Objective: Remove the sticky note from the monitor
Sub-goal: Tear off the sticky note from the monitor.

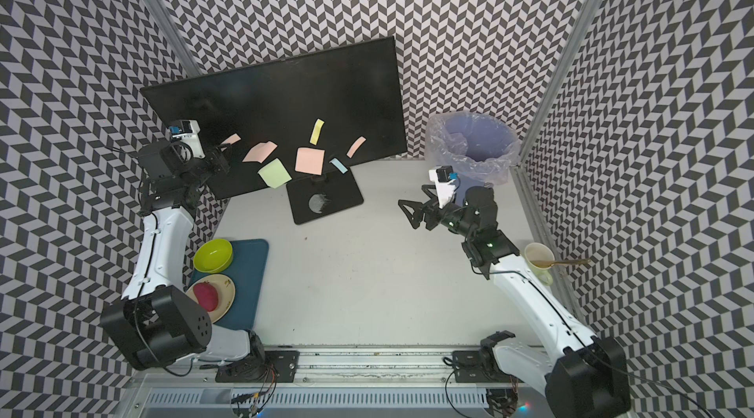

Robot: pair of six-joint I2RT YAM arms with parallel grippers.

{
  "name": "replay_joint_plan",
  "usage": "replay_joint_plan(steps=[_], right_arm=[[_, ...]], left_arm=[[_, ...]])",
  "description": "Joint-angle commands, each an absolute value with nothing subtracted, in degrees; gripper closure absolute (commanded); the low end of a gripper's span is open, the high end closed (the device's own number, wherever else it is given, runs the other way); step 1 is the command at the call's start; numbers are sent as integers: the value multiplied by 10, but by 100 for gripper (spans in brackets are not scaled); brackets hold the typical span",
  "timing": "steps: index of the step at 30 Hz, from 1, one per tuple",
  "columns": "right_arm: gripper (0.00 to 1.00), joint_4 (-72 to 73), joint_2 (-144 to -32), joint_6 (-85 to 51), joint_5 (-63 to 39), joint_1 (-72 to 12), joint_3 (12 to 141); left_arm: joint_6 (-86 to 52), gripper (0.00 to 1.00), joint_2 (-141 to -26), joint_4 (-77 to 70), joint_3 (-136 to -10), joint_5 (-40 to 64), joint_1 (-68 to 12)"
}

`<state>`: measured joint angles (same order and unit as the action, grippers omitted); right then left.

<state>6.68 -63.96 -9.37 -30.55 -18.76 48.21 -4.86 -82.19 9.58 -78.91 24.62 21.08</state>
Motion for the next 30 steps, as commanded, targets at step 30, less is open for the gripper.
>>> replay_joint_plan(steps=[30], right_arm=[[1,102,-639,-130,-322,-192,509]], left_arm=[[-153,100,-703,9,-720,314,167]])
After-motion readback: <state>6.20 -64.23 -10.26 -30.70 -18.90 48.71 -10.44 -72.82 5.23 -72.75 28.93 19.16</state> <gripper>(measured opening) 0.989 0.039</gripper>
